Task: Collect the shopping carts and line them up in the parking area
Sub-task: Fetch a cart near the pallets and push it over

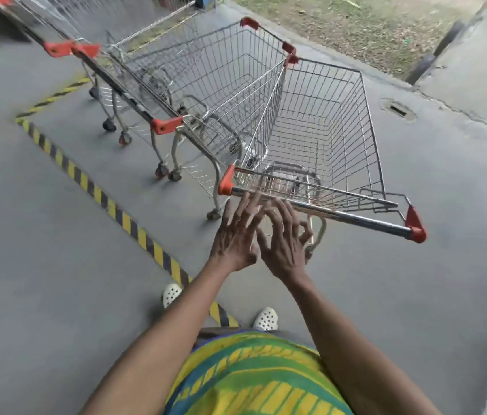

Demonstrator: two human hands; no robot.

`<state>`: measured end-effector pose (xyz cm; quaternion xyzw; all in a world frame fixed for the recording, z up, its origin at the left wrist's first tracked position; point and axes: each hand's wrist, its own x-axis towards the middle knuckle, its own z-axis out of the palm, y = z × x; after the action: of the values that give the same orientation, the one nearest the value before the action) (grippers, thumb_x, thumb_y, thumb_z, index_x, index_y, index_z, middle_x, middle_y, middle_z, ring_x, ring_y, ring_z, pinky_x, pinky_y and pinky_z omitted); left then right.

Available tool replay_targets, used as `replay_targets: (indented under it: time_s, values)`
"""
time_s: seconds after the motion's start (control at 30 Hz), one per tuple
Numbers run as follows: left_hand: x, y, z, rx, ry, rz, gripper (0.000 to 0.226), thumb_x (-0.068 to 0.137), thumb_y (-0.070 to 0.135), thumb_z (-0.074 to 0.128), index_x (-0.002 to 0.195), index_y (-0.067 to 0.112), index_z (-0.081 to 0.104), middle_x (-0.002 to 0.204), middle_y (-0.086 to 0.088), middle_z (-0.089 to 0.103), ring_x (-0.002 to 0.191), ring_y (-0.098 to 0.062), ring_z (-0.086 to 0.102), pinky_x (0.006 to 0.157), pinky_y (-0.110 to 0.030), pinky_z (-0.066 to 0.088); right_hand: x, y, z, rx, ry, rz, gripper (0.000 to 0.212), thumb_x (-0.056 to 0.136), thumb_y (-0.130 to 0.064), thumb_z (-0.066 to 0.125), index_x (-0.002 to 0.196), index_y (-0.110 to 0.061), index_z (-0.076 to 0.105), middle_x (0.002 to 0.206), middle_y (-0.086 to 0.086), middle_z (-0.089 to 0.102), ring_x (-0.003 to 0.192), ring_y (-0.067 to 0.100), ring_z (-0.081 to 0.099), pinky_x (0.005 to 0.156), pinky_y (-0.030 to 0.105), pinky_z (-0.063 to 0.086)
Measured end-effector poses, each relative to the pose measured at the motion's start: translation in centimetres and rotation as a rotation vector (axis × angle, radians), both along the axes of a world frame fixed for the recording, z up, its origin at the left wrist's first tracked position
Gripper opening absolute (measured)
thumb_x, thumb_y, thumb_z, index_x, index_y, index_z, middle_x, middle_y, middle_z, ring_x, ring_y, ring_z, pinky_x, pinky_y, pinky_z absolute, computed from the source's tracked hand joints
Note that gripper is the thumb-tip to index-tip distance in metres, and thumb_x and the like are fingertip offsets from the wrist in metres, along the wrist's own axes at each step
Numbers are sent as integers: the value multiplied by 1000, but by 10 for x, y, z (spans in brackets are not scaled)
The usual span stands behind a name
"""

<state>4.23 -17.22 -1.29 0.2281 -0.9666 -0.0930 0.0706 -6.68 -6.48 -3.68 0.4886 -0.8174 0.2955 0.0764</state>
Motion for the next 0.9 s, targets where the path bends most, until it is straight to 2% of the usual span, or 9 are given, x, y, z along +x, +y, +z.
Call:
replay_targets:
  time_s: [0.1,0.2,0.27,0.33,0.47,0.67,0.9]
  values:
    - [59,13,-16,117,-71,231,118,70,38,72,163,27,0,169,-9,-15,156,-31,-10,124,-59,2,22,-21,-6,69,-122,164,53,99,-32,64,146,-25,41,166,-1,26,157,13,16,115,57,28]
    - [121,19,-29,220,-117,499,124,70,39,75,161,36,-9,167,-3,-25,156,-28,-13,124,-57,-3,49,-44,-8,103,-151,256,48,97,-28,66,142,-21,51,164,1,33,153,16,24,113,53,26]
    - [161,21,-31,246,-123,670,123,68,41,77,161,37,-5,168,-1,-20,156,-29,-9,124,-52,-7,72,-59,-8,96,-151,333,48,94,-26,69,140,-19,53,161,3,38,149,18,30,112,47,25]
    - [196,21,-32,279,-97,813,121,65,43,76,162,35,3,169,-3,-11,156,-31,-2,124,-54,-4,97,-74,-7,132,-166,412,48,95,-27,68,139,-22,49,160,3,40,148,20,34,110,45,25]
    - [259,17,-38,345,-28,1027,119,64,44,78,162,33,11,170,-5,-3,156,-31,2,124,-55,1,151,-105,-11,244,-194,562,41,98,-32,63,136,-25,51,161,-2,38,148,17,31,106,44,27]
    - [340,-16,-43,347,60,1141,116,69,39,81,162,30,12,170,-3,-10,156,-29,-3,124,-54,0,236,-158,-16,271,-195,680,44,96,-30,63,137,-22,52,161,-2,37,148,19,31,105,45,33]
    - [461,-84,-45,372,196,1178,109,71,41,76,162,28,17,170,-7,-4,155,-34,4,122,-59,12,352,-252,-10,245,-246,724,39,98,-34,56,136,-21,54,157,-3,41,144,24,40,104,41,37]
